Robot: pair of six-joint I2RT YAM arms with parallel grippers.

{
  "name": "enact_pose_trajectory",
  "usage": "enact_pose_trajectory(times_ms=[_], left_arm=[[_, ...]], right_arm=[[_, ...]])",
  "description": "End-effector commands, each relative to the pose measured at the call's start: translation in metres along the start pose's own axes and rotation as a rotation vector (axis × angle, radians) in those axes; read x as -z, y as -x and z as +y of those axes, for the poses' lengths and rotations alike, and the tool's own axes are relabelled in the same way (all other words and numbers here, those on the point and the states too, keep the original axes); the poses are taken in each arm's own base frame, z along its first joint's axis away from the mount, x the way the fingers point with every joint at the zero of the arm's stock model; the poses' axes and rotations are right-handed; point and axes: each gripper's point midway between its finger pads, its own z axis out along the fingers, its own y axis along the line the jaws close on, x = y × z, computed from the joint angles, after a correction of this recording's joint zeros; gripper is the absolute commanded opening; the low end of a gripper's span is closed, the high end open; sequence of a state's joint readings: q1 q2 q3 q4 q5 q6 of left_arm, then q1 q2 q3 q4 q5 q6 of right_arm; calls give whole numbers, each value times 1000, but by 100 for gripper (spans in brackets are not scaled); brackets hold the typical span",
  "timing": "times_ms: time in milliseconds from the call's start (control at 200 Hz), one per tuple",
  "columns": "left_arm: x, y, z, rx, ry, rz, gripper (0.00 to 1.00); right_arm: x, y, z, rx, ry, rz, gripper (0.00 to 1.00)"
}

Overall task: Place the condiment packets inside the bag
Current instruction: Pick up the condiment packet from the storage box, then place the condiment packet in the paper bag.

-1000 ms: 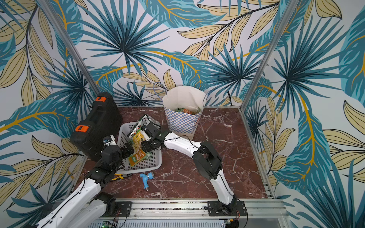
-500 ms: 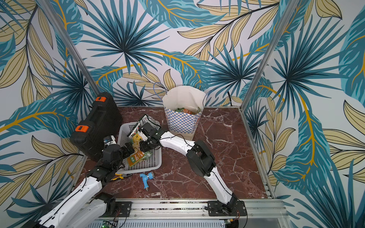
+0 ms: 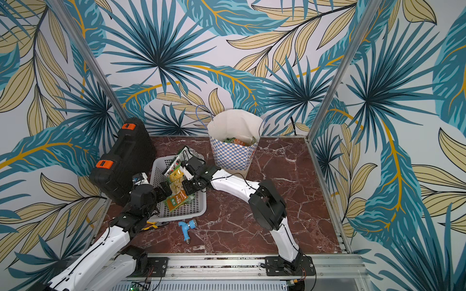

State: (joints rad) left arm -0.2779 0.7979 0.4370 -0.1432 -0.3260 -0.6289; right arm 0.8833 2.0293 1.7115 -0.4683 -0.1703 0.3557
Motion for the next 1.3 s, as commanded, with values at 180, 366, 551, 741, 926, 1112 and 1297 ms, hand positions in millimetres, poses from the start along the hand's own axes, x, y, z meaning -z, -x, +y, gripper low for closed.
enact_pose_trajectory(times_ms=[180,366,551,741,926,1112,1297], left_arm=[[12,11,-2,-7,-55,-74,100],[15,11,-4,-7,-79,-84,100],[14,10,-7,-11,-97,-81,100],[13,9,-9,-12,-105,-80,100],[11,7,-9,-21,-106,-70,100],[9,6,-9,-24,-99,-62,100],[9,7,-10,-25,-101,-65,100]], right_arm=[[97,49,2,52,-102,-282,0],[165,69,-16,71,-267,-442,0],[237,87,-34,77,-435,-604,0],[299,100,-56,35,-576,-750,0],[332,110,-97,-38,-694,-799,0],[330,118,-137,-83,-769,-742,0],[313,127,-170,-86,-803,-649,0]])
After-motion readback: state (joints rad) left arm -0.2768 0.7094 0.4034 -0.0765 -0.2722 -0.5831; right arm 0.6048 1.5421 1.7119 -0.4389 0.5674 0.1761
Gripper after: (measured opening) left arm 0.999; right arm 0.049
